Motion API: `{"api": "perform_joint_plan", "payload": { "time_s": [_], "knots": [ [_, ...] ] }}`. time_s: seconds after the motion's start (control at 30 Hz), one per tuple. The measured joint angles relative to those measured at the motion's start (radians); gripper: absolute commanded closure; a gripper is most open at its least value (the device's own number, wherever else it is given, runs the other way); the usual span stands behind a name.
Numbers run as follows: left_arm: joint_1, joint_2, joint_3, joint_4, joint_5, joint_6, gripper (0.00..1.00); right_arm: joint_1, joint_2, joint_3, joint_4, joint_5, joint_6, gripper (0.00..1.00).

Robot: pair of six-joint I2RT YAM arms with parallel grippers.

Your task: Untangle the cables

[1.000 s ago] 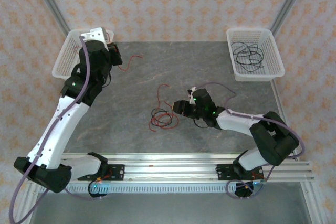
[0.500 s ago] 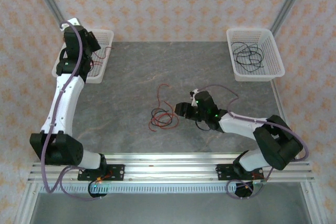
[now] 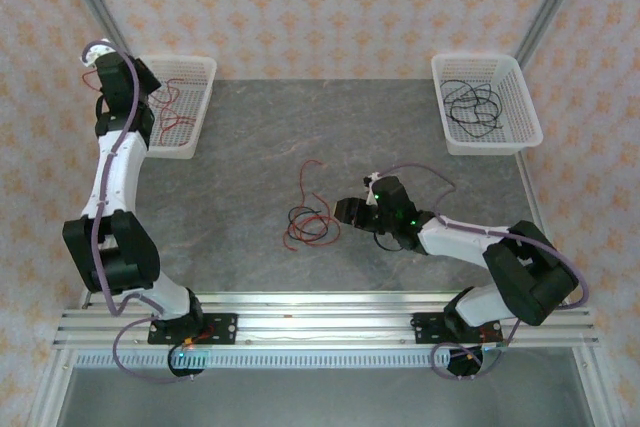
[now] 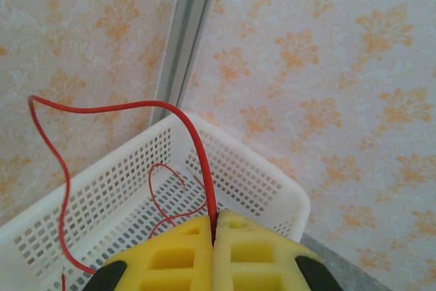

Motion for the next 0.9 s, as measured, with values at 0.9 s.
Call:
{"api": "perform_joint_plan", "payload": {
  "time_s": [0.9],
  "knots": [
    [0.036,0.237,-0.255,0.293,0.098,-0.167,1.00,0.029,0.027,0.026,-0.027,0.035,0.011,0.46]
  ]
}}
